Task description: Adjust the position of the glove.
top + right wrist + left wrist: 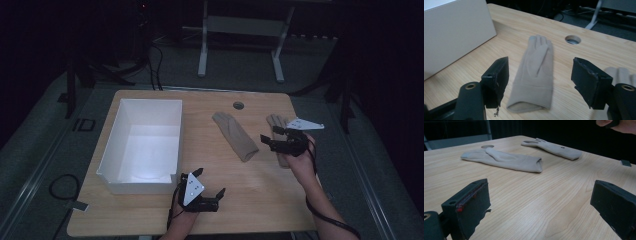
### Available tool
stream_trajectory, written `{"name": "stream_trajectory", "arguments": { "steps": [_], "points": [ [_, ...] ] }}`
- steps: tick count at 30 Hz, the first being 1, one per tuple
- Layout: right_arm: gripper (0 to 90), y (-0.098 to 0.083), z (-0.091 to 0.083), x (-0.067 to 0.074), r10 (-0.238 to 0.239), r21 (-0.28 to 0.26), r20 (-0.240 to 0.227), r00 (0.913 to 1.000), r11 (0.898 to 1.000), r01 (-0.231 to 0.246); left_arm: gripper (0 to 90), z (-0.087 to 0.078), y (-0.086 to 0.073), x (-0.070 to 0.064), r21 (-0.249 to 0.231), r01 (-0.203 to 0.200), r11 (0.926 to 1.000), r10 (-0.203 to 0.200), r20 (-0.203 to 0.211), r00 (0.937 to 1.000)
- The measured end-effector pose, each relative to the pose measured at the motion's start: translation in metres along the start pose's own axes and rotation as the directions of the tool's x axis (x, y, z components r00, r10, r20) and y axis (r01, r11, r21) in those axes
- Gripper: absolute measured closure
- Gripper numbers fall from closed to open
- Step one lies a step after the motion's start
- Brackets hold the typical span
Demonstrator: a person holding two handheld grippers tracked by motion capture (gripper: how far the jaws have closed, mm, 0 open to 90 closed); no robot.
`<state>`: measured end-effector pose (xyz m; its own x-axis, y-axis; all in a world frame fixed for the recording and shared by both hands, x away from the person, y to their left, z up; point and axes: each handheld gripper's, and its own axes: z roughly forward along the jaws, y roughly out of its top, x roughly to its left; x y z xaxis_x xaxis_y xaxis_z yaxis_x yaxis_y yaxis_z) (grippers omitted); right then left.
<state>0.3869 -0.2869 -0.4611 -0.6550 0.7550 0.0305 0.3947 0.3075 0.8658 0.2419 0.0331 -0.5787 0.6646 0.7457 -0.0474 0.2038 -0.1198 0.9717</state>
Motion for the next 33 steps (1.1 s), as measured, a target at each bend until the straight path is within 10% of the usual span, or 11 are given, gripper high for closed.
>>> {"name": "stream_trajectory", "arguments": {
  "steps": [33],
  "points": [
    [37.5,-0.012,0.100,0.003,-0.052,0.140,-0.024,0.9983,0.989,0.055,2.8,0.000,0.000,0.000,0.002,-0.001,1.0000,0.001,0.002,1.0000]
  ]
}}
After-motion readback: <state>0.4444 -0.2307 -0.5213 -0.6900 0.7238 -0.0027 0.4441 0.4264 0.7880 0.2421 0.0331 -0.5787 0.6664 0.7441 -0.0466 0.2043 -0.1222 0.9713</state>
